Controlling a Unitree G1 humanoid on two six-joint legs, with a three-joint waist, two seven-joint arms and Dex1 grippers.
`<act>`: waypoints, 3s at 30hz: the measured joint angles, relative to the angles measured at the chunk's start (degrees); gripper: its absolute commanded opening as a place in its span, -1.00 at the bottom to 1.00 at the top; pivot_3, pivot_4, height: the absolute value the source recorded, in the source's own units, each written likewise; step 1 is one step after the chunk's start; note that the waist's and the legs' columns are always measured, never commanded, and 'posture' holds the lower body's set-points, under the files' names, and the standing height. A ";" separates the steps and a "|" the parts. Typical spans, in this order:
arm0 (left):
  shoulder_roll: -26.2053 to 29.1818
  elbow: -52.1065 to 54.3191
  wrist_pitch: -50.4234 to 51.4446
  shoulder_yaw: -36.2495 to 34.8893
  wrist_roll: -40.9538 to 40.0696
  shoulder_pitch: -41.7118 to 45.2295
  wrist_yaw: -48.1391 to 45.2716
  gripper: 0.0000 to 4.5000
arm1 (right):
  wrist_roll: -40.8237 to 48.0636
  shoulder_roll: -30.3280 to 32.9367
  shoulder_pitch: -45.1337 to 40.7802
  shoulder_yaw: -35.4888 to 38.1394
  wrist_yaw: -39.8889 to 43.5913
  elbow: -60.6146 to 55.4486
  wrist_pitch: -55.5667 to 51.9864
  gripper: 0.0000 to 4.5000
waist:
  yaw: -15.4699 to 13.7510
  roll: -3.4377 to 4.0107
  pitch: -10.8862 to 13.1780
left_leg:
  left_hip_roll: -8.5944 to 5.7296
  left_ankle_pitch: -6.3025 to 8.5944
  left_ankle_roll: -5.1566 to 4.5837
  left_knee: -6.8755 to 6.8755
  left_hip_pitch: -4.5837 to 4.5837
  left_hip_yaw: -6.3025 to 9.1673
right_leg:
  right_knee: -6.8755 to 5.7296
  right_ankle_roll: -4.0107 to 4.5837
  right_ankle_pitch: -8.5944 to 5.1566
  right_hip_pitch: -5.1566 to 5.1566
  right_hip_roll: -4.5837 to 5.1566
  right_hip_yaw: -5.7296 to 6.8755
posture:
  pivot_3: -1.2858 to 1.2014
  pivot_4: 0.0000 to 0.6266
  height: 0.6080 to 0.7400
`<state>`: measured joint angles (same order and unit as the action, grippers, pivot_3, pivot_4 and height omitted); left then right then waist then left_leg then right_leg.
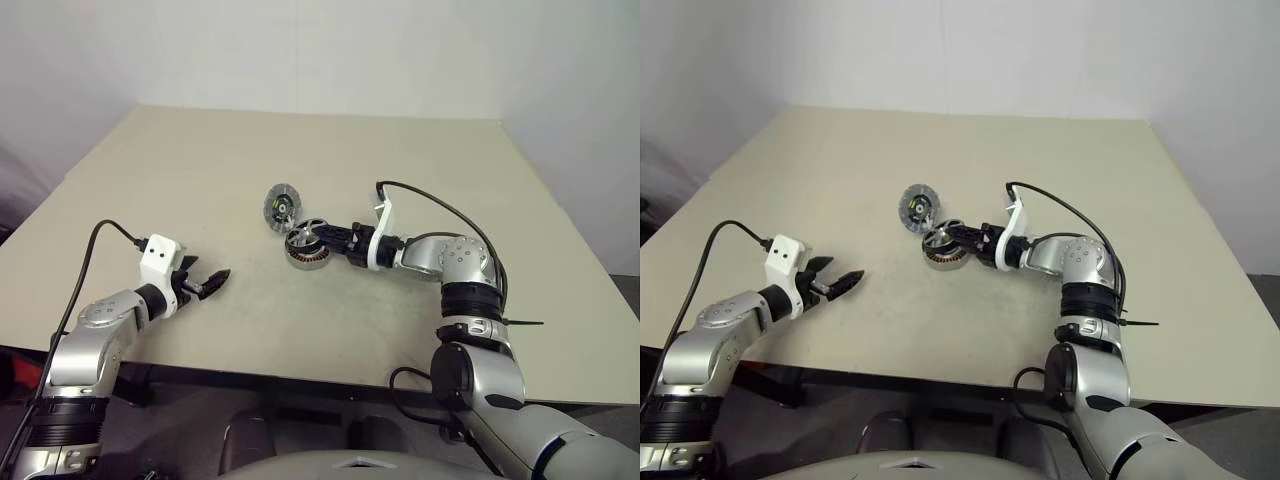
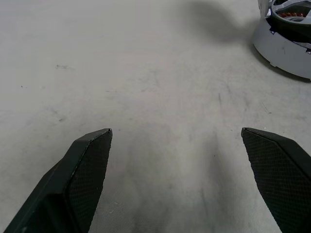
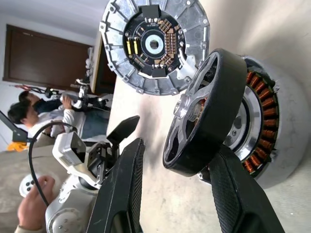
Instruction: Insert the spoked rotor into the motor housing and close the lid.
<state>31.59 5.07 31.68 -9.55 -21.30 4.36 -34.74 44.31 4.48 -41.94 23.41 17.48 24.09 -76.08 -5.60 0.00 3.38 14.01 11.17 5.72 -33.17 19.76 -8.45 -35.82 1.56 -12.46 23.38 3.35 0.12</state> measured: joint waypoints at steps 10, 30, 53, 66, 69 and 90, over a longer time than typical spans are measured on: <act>0.00 -0.04 0.00 0.05 0.01 0.23 -0.02 1.00 | -3.15 2.83 1.77 -5.76 6.37 1.44 5.98 0.01 | 0.01 -0.01 0.00 | 0.00 0.00 0.00 0.00 0.01 0.00 | 0.00 0.01 0.00 -0.04 0.00 0.00 | 0.03 -1.00 1.00; -0.02 -0.29 0.01 0.53 0.10 1.50 -0.08 1.00 | -10.87 4.37 3.02 -12.24 15.02 4.42 23.12 0.01 | 0.02 -0.02 -0.01 | -0.01 0.00 -0.01 -0.03 0.02 0.00 | -0.05 0.02 0.00 -0.12 0.02 0.00 | 0.03 -1.00 1.00; -0.03 -0.50 0.00 0.66 0.10 1.56 -0.07 1.00 | -10.57 3.72 3.60 -11.55 18.89 3.51 28.45 0.01 | 0.04 -0.02 -0.01 | -0.01 -0.02 -0.04 -0.03 0.01 0.00 | 0.03 0.04 0.02 -0.08 0.02 0.02 | 0.03 -1.00 1.00; -0.02 -0.49 0.01 0.66 0.09 1.42 -0.05 1.00 | -23.50 1.88 4.65 -16.62 12.52 4.07 50.17 0.01 | 0.14 -0.02 0.00 | -0.01 -0.01 -0.04 -0.01 0.02 0.00 | 0.05 0.04 0.02 -0.06 0.02 0.03 | 0.03 -1.00 1.00; -0.03 -0.49 0.02 0.66 0.09 1.42 -0.05 1.00 | -24.75 1.89 4.74 -17.30 12.40 4.66 51.98 0.01 | 0.18 -0.02 0.00 | -0.01 -0.01 -0.04 -0.01 0.02 0.00 | 0.05 0.04 0.02 -0.06 0.01 0.02 | 0.03 -1.00 1.00; -0.09 -0.49 0.05 0.67 0.09 1.43 0.01 1.00 | -37.19 4.00 3.17 -19.68 3.39 15.79 74.68 0.01 | 0.28 -0.02 0.00 | -0.03 -0.01 -0.05 -0.03 0.03 0.00 | 0.04 0.03 0.02 -0.06 0.01 0.00 | 0.03 -1.00 1.00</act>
<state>31.50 4.58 31.73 -8.88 -21.21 5.79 -34.73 7.12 8.49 -38.77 3.73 20.86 39.87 -1.41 -5.32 -0.02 3.38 13.98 11.16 5.68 -33.19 19.79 -8.45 -35.77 1.60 -12.44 23.32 3.36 0.11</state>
